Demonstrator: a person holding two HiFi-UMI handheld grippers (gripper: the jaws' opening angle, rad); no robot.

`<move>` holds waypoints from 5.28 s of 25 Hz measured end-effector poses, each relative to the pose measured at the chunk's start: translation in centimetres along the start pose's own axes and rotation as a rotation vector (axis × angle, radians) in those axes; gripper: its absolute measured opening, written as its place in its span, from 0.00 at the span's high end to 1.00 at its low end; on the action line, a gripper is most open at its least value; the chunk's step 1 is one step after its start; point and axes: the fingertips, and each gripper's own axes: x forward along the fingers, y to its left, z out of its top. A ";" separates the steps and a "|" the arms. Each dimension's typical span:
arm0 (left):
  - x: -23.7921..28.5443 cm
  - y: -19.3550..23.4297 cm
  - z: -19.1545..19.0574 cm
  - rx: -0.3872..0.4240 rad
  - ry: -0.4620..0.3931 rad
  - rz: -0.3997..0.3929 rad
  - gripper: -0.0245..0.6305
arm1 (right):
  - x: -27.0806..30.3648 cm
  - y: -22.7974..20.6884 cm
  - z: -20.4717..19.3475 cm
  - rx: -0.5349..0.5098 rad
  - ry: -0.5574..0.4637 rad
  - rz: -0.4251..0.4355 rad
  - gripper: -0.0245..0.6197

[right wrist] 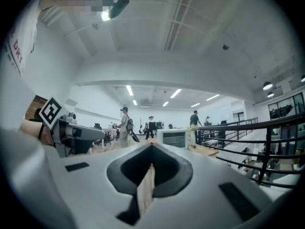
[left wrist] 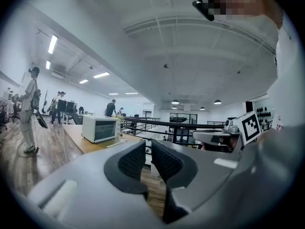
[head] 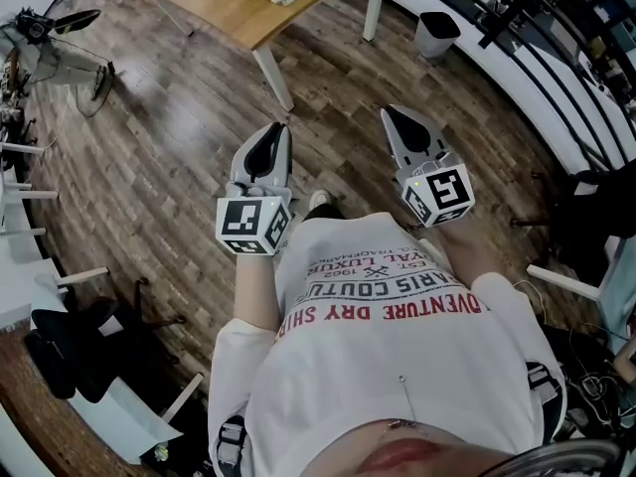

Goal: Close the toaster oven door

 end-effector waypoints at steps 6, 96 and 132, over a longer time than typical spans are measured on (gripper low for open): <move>1.8 -0.2 -1.1 0.040 0.049 0.001 0.68 | -0.2 -1.6 -0.8 0.030 0.015 -0.031 0.98; 48.5 32.8 -20.8 -0.506 0.372 0.875 0.69 | 56.4 -31.0 -19.0 -0.080 0.446 0.785 0.98; 48.6 33.6 -13.5 -0.471 0.400 0.839 0.82 | 59.0 -33.3 -10.9 -0.038 0.306 0.678 0.98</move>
